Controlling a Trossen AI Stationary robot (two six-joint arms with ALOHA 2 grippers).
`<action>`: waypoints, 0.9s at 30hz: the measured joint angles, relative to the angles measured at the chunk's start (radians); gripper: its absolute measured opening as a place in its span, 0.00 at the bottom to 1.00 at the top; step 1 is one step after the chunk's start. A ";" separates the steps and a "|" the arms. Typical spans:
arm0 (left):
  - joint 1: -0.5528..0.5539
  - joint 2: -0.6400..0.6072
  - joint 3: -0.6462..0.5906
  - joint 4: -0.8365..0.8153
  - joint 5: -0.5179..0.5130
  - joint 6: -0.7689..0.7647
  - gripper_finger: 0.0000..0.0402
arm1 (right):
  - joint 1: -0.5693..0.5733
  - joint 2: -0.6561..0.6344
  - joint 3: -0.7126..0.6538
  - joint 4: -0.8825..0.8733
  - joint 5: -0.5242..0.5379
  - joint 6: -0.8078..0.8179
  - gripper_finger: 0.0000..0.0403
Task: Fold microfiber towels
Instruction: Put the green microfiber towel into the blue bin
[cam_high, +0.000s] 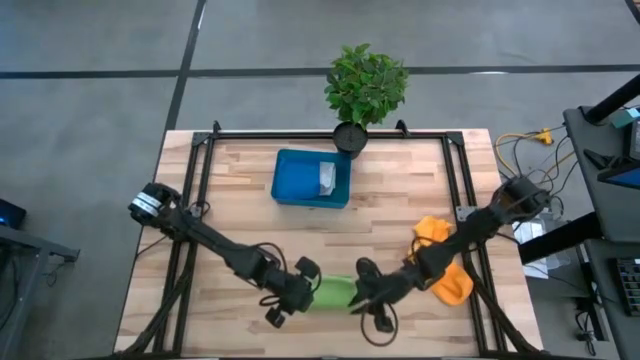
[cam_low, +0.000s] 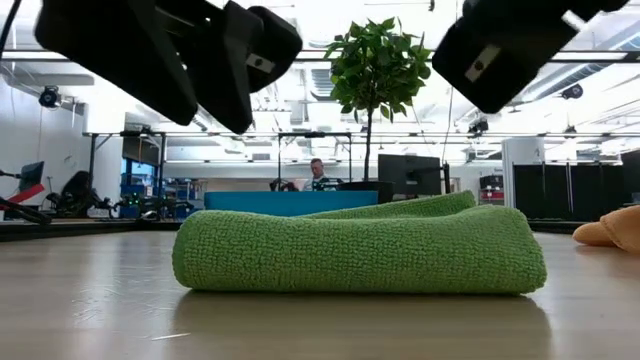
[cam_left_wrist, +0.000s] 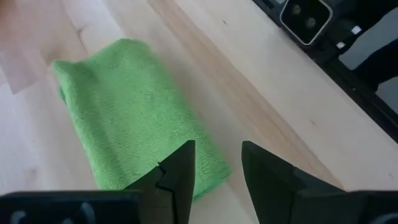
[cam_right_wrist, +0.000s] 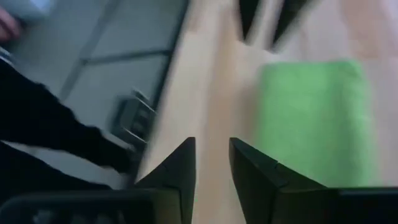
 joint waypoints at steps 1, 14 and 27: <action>0.000 0.001 0.000 0.000 0.001 0.001 0.29 | 0.007 0.012 0.001 0.033 -0.002 0.015 0.24; -0.026 0.001 0.000 0.005 -0.200 0.024 0.30 | 0.034 0.178 0.124 -0.120 0.137 -0.118 0.69; -0.022 0.070 -0.036 0.118 -0.136 -0.170 0.56 | 0.036 0.286 0.229 -0.337 0.194 -0.160 0.82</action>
